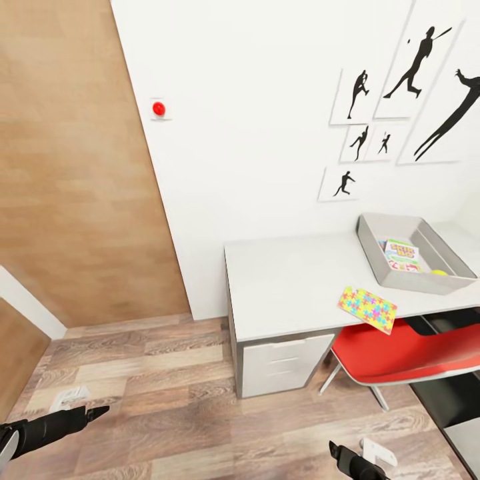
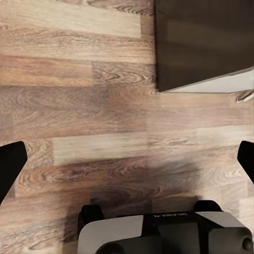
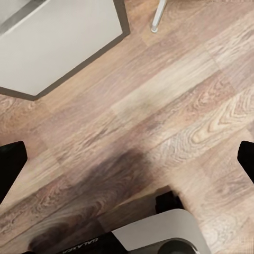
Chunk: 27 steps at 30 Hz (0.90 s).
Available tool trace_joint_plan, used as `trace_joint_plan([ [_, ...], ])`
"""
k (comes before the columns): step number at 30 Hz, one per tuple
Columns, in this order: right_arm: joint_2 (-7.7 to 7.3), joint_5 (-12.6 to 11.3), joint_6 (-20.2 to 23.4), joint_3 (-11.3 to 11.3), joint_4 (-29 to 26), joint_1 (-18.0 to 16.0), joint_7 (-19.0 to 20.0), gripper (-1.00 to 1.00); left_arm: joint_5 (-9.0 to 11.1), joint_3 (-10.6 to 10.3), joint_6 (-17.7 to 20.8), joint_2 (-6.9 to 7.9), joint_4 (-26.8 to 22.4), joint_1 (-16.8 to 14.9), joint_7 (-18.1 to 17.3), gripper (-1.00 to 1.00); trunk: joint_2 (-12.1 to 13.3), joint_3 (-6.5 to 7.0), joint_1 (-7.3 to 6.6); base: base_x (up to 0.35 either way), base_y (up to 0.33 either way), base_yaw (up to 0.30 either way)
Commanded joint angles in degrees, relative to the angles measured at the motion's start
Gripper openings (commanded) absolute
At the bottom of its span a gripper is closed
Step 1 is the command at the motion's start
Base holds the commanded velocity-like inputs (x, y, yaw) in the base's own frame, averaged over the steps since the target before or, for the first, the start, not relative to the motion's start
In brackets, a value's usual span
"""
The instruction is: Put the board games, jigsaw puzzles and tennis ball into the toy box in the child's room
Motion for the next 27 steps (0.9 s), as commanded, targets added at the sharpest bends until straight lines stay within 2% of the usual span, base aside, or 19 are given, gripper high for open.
trace_joint_plan([
  [1,-0.11,-0.5,0.0,0.5,-0.1,0.0,-0.3,1.0,0.3,0.1,0.5,0.0,0.0,0.0,-0.1,1.0,-0.1,-0.01,0.03,0.0,0.0,0.0],
  [13,-0.31,-0.6,0.0,0.5,0.0,0.0,1.7,1.0,0.3,0.1,0.5,0.0,0.0,0.0,-0.2,1.0,-0.1,1.09,0.03,0.0,0.0,0.0],
  [22,-1.38,-0.7,0.3,0.0,0.1,0.0,8.4,1.0,0.3,0.1,0.5,0.0,0.0,0.0,-0.2,1.0,-0.1,1.91,0.03,0.0,0.0,0.0],
  [24,-1.51,-0.7,0.4,-0.6,0.1,0.0,9.7,1.0,0.4,0.1,0.5,0.0,0.0,0.0,-0.3,1.0,-0.1,2.09,0.03,0.0,0.0,0.0],
  [27,-1.68,-0.7,0.6,-2.7,0.2,0.0,12.9,1.0,0.4,0.1,0.5,0.0,0.0,0.0,-0.6,1.0,-0.1,2.37,0.03,0.0,0.0,0.0],
])
